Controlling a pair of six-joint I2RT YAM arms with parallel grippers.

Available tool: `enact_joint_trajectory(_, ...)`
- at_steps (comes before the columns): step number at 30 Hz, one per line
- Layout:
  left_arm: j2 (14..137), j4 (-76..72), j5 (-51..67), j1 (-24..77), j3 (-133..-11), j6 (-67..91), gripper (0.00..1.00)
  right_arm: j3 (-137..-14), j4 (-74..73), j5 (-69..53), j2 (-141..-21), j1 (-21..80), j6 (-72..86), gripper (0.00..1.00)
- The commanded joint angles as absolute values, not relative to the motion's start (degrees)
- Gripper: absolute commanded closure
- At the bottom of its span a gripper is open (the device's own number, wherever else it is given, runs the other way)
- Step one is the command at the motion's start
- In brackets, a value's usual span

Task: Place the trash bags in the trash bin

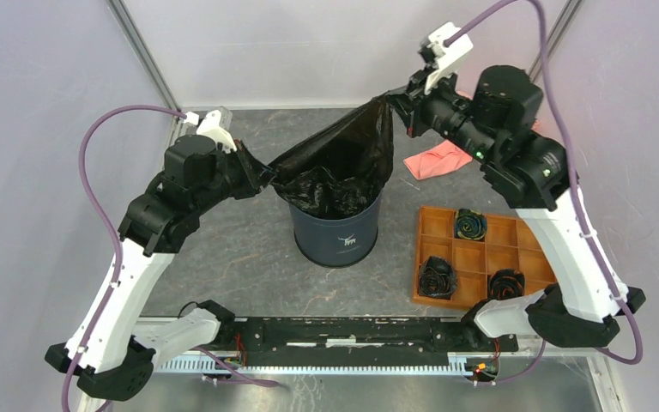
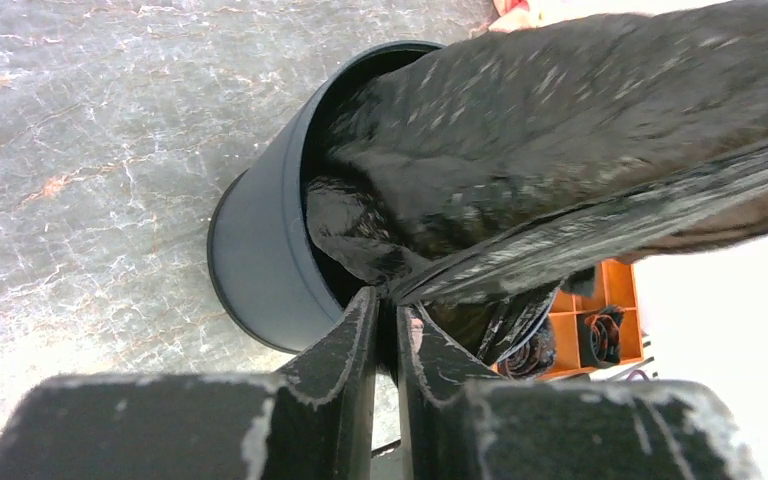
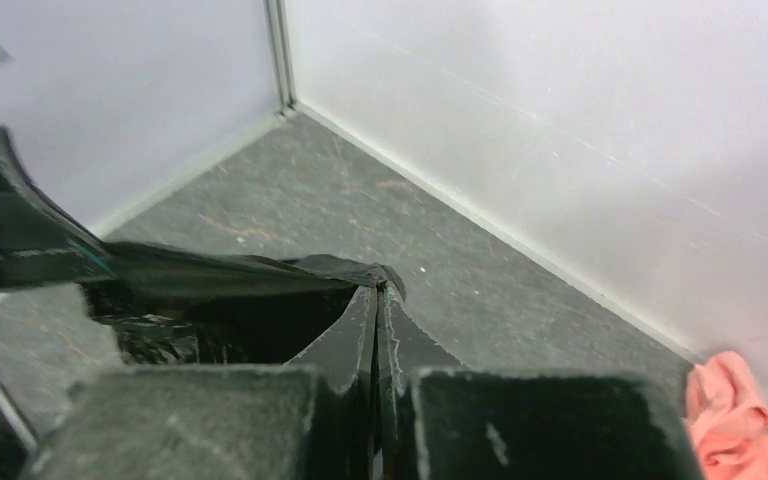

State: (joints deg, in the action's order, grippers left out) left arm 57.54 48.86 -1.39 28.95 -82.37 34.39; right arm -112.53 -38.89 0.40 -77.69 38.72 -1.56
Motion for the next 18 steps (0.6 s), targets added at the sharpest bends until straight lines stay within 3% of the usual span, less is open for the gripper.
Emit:
enact_joint_trajectory(1, 57.17, 49.49, -2.94, 28.56, -83.69, 31.28, 0.84, -117.34, -41.11, -2.13, -75.98, 38.56, 4.88, 1.00)
enact_joint_trajectory(8, 57.17, 49.26, -1.41, 28.52, -85.39, 31.16, 0.89, -114.40, -41.10, -10.39, -74.09, 38.57, 14.41, 1.00)
enact_joint_trajectory(18, 54.00, 51.08, -4.19, 28.50, -87.10, 31.64, 0.84, -111.96, -31.67, -14.66, -69.93, 38.57, 22.19, 1.00)
